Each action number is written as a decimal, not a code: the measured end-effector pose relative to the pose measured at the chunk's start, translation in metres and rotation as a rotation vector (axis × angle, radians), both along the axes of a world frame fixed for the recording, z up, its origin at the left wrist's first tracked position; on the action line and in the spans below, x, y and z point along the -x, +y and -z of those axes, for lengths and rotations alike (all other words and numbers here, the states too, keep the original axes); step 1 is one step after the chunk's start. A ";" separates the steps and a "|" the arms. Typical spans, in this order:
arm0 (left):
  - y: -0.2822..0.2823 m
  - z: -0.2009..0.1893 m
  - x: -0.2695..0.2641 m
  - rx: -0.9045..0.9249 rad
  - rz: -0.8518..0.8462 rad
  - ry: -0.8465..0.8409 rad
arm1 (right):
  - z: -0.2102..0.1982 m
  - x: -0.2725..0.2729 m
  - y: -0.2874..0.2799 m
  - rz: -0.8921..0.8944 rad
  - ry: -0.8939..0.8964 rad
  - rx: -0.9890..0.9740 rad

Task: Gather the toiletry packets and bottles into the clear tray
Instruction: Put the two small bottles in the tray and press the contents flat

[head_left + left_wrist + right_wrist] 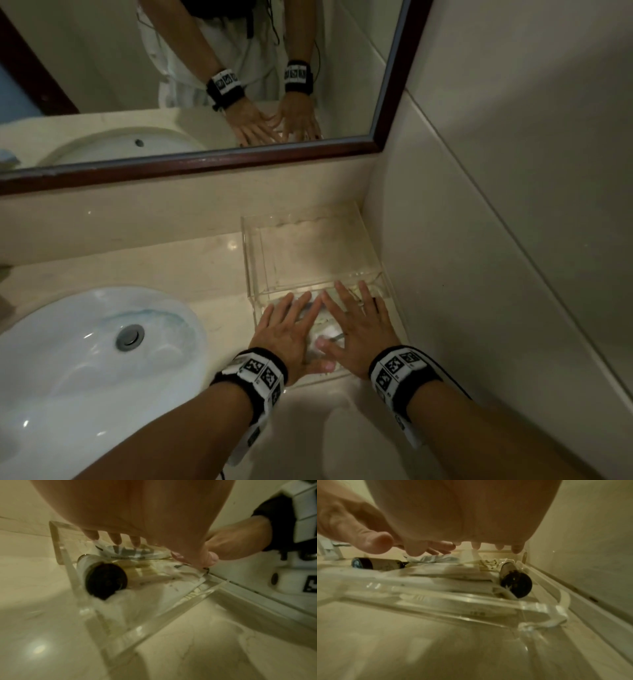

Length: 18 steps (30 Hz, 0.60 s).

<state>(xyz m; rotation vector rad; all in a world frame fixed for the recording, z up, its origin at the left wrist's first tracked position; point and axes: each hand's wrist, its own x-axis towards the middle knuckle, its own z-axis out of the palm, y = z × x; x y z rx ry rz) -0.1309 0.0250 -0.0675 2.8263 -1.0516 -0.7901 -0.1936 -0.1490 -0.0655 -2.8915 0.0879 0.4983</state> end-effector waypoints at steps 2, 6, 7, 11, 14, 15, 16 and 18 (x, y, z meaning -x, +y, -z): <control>0.001 0.006 -0.001 -0.007 0.018 -0.019 | 0.006 -0.001 -0.001 -0.017 0.009 -0.003; 0.001 0.013 -0.003 0.008 0.042 -0.024 | 0.022 0.002 -0.004 -0.009 -0.040 -0.008; 0.001 0.014 -0.004 0.009 0.049 -0.027 | 0.025 0.002 -0.004 -0.004 -0.065 -0.009; 0.002 0.021 -0.007 -0.001 0.066 -0.034 | 0.038 0.003 -0.002 -0.002 -0.111 0.012; 0.000 0.024 -0.007 0.003 0.066 -0.063 | 0.041 0.003 -0.001 0.001 -0.090 0.021; 0.000 0.024 -0.007 0.004 0.067 -0.069 | 0.042 0.002 0.000 -0.001 -0.086 0.033; 0.000 0.026 -0.006 0.003 0.070 -0.072 | 0.043 0.002 0.000 -0.002 -0.094 0.046; 0.000 0.030 -0.007 0.008 0.070 -0.075 | 0.044 0.001 0.001 0.002 -0.123 0.060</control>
